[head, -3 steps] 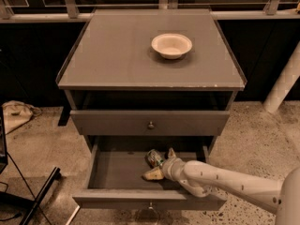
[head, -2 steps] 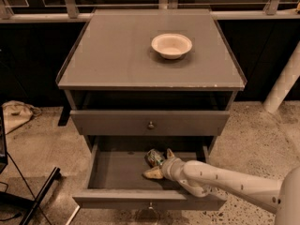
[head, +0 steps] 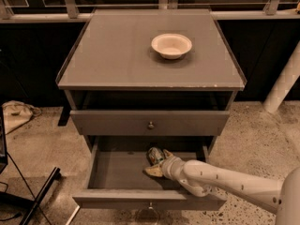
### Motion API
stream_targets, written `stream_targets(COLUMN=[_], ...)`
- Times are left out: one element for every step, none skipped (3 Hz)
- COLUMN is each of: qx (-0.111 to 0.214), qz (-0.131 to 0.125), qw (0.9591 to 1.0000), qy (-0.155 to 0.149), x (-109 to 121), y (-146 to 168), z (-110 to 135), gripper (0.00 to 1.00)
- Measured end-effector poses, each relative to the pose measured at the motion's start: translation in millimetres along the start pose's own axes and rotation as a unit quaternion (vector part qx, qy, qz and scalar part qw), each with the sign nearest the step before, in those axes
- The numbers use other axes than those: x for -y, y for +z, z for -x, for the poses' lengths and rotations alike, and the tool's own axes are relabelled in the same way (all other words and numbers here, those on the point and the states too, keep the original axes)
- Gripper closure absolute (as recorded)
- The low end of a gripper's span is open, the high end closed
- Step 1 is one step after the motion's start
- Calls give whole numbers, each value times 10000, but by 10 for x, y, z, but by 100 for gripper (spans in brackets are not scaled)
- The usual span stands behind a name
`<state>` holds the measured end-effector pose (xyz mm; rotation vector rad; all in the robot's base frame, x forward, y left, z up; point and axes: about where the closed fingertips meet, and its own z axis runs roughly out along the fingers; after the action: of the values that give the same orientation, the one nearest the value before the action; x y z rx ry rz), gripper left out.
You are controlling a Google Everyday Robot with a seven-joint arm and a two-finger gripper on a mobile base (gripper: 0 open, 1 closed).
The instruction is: Pick 7up can from middle drawer and place on counter
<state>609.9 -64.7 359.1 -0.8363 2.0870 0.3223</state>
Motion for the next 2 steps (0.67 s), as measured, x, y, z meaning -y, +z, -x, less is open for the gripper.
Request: stream_targets(qx=[0, 0], qz=[0, 0], qw=[10000, 10000], qy=[0, 0], x=[0, 0], y=[0, -3], z=[0, 4], gripper=[82, 100])
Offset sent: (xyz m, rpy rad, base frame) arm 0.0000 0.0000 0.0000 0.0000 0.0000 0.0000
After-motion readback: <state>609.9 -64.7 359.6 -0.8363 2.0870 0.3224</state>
